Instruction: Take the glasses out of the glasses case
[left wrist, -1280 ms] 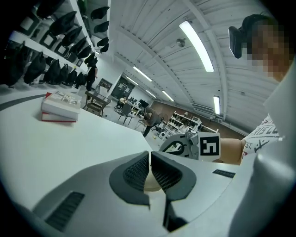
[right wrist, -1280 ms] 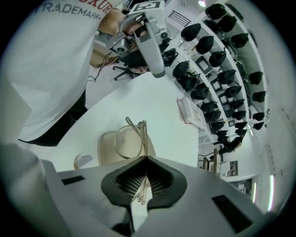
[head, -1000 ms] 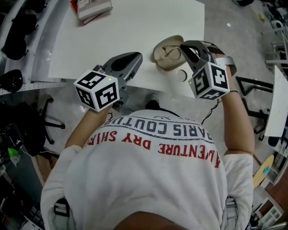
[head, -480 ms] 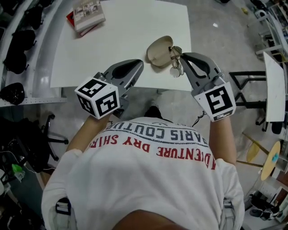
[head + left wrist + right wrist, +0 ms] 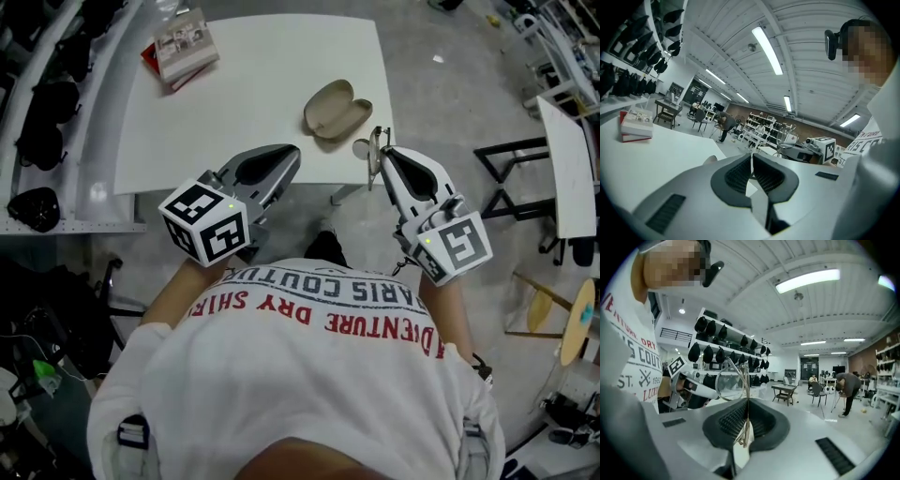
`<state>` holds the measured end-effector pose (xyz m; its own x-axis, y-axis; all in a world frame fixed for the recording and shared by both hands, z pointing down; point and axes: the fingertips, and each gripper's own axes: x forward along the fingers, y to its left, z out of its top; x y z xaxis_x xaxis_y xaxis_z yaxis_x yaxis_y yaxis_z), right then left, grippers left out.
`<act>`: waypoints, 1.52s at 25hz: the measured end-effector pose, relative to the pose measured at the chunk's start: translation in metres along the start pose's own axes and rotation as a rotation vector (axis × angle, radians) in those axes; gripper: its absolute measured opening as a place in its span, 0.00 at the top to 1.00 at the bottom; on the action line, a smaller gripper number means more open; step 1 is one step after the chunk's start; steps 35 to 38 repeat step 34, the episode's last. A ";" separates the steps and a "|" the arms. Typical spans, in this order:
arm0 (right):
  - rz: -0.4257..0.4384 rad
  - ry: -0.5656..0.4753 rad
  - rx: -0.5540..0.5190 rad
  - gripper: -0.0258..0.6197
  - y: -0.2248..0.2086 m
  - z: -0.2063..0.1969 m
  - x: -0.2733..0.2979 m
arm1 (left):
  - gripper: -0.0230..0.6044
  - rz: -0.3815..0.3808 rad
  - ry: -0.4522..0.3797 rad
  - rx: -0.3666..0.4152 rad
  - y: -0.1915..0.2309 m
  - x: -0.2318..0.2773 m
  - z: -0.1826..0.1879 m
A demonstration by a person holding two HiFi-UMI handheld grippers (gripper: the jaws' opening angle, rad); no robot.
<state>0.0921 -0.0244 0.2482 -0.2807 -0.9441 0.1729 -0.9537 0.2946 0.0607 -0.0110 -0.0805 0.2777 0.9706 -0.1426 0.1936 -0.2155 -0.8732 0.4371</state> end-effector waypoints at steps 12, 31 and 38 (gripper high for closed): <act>-0.004 -0.055 0.178 0.92 0.010 -0.021 -0.013 | 0.91 -0.030 0.069 0.005 -0.009 0.006 -0.021; 0.040 -0.019 0.201 0.92 -0.002 -0.035 0.003 | 0.91 -0.006 0.072 -0.033 0.003 0.025 -0.025; 0.044 -0.011 0.199 0.92 -0.007 -0.038 0.006 | 0.91 -0.005 0.071 -0.036 0.006 0.030 -0.024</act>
